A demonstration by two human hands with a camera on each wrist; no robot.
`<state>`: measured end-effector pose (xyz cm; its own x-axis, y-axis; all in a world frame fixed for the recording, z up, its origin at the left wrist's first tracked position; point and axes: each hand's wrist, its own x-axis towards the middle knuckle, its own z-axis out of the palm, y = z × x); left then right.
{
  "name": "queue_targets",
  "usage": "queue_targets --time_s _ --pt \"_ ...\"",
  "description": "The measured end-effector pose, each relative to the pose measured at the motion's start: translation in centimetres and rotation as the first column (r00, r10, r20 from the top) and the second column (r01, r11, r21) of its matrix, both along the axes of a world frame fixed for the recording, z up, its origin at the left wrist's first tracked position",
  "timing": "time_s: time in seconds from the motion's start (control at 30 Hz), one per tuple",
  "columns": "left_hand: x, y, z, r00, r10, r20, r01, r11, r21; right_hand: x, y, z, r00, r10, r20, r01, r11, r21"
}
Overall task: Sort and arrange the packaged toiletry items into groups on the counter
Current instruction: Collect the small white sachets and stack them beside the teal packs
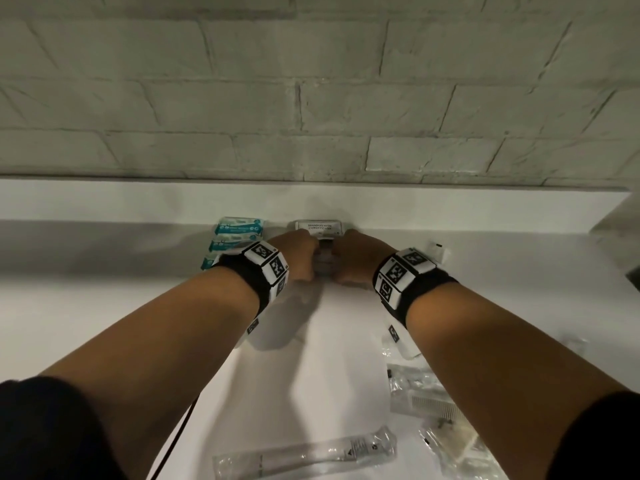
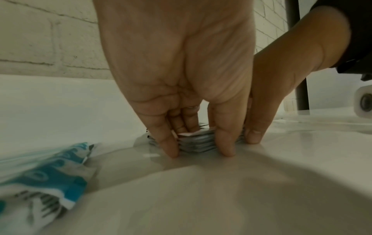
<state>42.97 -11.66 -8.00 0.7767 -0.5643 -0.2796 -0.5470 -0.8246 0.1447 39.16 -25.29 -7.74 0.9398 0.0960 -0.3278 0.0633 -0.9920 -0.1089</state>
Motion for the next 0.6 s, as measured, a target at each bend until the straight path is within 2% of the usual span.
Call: queue_targets --time_s 0.37,0.5,0.6 --pt "-0.1 0.2 -0.5 0.998 -0.003 0.057 0.005 0.999 -0.042 -0.5 -0.5 0.0 0.997 -0.07 0.025 0.068 0.995 0.068" --pt "-0.6 0.9 -1.0 0.99 0.079 0.119 -0.065 0.991 -0.115 -1.0 -0.8 0.2 0.992 -0.125 0.034 0.12 0.984 0.128" --pt "-1.8 1.6 0.0 0.975 0.143 0.172 -0.109 0.975 -0.193 -1.8 -1.1 1.0 0.988 -0.157 -0.003 0.155 0.967 0.2"
